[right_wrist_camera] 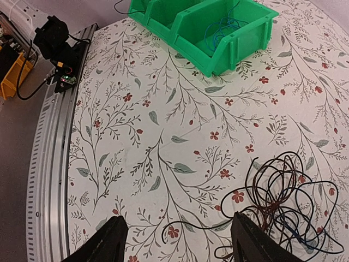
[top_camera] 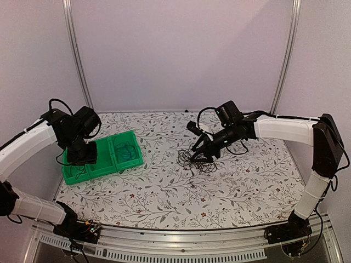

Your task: Untangle the cables

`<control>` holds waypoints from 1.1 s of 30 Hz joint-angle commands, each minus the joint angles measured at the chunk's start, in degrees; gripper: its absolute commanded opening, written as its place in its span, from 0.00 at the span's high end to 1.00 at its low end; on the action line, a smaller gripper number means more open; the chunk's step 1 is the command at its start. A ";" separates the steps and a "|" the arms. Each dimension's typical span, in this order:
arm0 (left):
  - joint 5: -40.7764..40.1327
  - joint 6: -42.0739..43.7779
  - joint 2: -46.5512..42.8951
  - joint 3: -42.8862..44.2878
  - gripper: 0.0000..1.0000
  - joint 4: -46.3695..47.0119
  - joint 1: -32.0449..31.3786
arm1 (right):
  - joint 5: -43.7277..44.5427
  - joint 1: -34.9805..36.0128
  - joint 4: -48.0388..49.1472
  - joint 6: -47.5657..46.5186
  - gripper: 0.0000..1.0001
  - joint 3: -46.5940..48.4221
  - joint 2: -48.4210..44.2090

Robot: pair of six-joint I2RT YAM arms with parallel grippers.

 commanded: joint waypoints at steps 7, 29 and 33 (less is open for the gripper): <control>-11.92 7.37 4.25 -4.94 0.62 2.05 0.31 | -0.97 -0.16 0.06 0.61 0.31 0.05 0.12; -10.62 17.18 10.00 -1.88 1.00 9.49 14.84 | 0.04 -0.14 0.08 0.09 0.31 -0.32 -0.08; -6.98 22.29 8.58 -3.48 1.00 20.42 25.44 | -0.31 -0.16 0.31 -0.01 0.31 -0.83 -0.09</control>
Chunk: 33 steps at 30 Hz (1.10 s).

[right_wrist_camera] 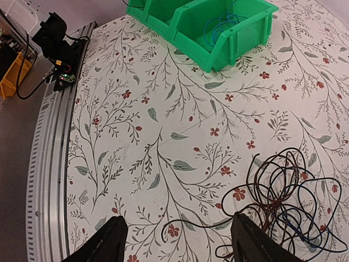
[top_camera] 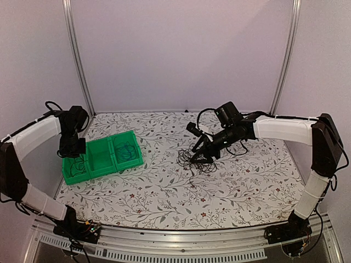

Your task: Untangle the cables

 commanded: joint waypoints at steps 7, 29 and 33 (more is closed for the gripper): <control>9.10 11.95 5.95 -7.78 1.00 29.69 15.21 | 0.16 -0.16 -0.15 -0.11 0.31 -1.16 -1.11; 15.67 11.97 8.11 -2.07 0.86 23.67 15.75 | -1.06 -4.42 -3.63 1.41 0.31 4.68 -2.91; 13.44 9.45 3.61 -1.04 0.71 16.96 15.78 | -1.84 -5.49 -3.60 1.90 0.31 5.33 -2.03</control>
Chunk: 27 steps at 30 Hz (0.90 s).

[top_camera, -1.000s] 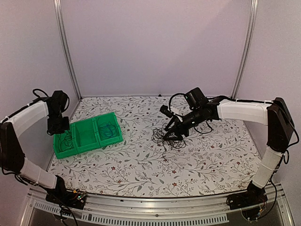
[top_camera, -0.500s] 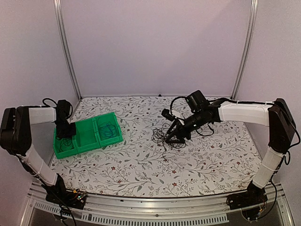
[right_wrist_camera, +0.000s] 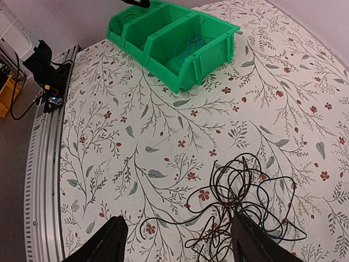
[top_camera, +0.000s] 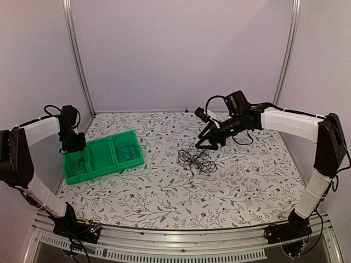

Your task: Untangle the cables

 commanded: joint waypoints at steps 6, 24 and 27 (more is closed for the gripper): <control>-1.94 -3.02 -8.33 1.28 0.63 -10.51 0.35 | -1.68 -1.02 -0.85 1.27 0.31 1.42 -0.58; 10.19 7.54 0.31 27.83 0.63 6.21 -38.67 | 10.31 -10.90 -9.98 -1.71 0.54 14.10 11.72; 10.19 7.52 5.63 31.94 0.63 6.49 -44.87 | 9.88 -11.31 -12.52 0.35 0.52 17.41 17.26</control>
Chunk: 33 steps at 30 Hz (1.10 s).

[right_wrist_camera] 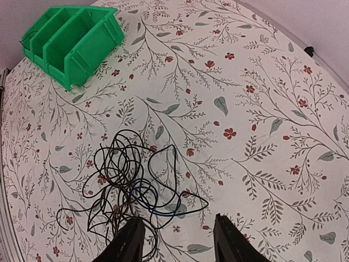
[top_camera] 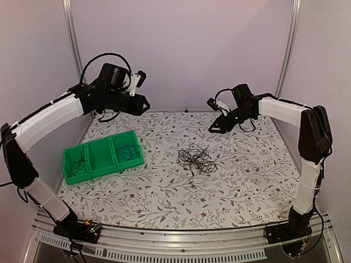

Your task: Untangle the cables

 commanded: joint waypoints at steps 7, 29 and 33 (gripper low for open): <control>-1.74 1.63 15.63 11.77 0.61 2.20 -18.02 | -0.34 -0.23 -5.31 7.06 0.42 6.04 13.17; -4.31 -5.15 11.89 4.30 0.61 2.98 -20.16 | -12.39 -0.40 -2.90 16.71 0.64 8.75 18.89; -3.94 -5.05 12.04 3.31 0.61 4.36 -20.18 | -12.79 -0.40 -1.76 16.61 0.86 8.97 15.80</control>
